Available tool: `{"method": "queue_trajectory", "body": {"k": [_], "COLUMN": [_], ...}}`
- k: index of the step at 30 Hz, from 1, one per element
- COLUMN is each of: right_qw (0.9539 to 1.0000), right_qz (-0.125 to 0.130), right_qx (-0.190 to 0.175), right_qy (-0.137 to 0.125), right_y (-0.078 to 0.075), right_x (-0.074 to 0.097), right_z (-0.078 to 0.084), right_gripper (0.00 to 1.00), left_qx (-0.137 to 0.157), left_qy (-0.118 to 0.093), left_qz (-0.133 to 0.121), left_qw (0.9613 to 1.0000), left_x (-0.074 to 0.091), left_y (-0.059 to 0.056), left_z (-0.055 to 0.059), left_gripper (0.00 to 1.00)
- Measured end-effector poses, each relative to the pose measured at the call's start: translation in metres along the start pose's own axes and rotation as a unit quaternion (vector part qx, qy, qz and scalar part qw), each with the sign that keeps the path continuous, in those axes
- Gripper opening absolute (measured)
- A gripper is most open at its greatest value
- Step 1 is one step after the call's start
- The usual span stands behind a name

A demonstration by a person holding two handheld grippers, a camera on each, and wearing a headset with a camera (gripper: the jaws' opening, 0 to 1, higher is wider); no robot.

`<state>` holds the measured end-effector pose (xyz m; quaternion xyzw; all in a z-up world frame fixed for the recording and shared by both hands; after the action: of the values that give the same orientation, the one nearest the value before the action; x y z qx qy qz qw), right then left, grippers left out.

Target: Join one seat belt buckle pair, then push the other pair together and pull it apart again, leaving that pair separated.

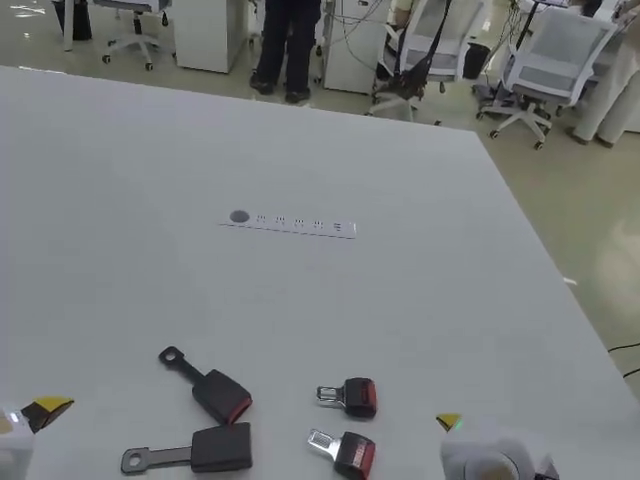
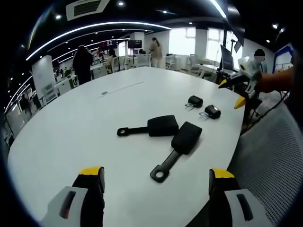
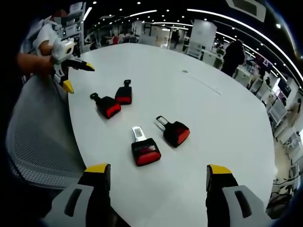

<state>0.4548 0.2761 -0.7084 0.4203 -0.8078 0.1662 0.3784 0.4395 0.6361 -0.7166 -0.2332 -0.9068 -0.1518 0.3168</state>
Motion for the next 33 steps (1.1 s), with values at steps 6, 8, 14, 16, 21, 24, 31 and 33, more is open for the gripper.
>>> {"method": "queue_trajectory", "body": {"k": [6, 8, 14, 16, 21, 24, 31, 33], "right_qw": [0.9997, 0.9996, 0.9990, 0.9985, 0.9975, 0.9968, 0.9935, 0.9925], "right_qz": [-0.008, -0.008, -0.026, -0.028, -0.044, -0.049, -0.074, -0.077], "right_qx": [0.025, 0.029, 0.035, 0.046, 0.055, 0.062, 0.085, 0.093], "right_qy": [0.003, 0.001, 0.000, 0.002, 0.007, 0.004, 0.015, 0.017], "right_y": [-0.001, -0.003, 0.000, 0.000, 0.004, 0.005, 0.010, 0.010], "right_x": [-0.004, -0.005, -0.011, -0.013, -0.017, -0.020, -0.027, -0.029], "right_z": [-0.004, -0.006, -0.008, -0.008, -0.007, -0.008, -0.010, -0.011], "right_gripper": [0.78, 0.77, 0.72, 0.72, 0.67, 0.65, 0.54, 0.53], "left_qx": [-0.054, -0.053, -0.058, -0.064, -0.085, -0.100, -0.116, -0.125], "left_qy": [0.009, 0.013, 0.028, 0.033, 0.042, 0.043, 0.045, 0.045], "left_qz": [-0.017, -0.018, -0.010, -0.004, 0.014, 0.019, 0.038, 0.048], "left_qw": [0.9984, 0.9984, 0.9979, 0.9974, 0.9954, 0.9939, 0.9915, 0.9899], "left_x": [0.006, 0.009, 0.010, 0.010, 0.007, 0.003, -0.010, -0.013], "left_y": [0.004, 0.003, -0.004, -0.006, -0.015, -0.013, -0.016, -0.021], "left_z": [-0.001, 0.000, 0.002, 0.004, 0.003, 0.001, -0.003, -0.005], "left_gripper": [0.84, 0.84, 0.85, 0.85, 0.83, 0.81, 0.78, 0.75]}}
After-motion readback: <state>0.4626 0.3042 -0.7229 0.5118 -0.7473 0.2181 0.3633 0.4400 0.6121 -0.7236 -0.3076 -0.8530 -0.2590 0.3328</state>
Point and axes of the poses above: the centre of the closed fingertips' face, and the gripper's own axes: x roughly backward along the fingers, y roughly to its left, z roughly out of its underside, the point moved 3 cm from there along x, roughly backward along the fingers, and after that the axes turned 12 degrees about -z, right-handed, at the moved point
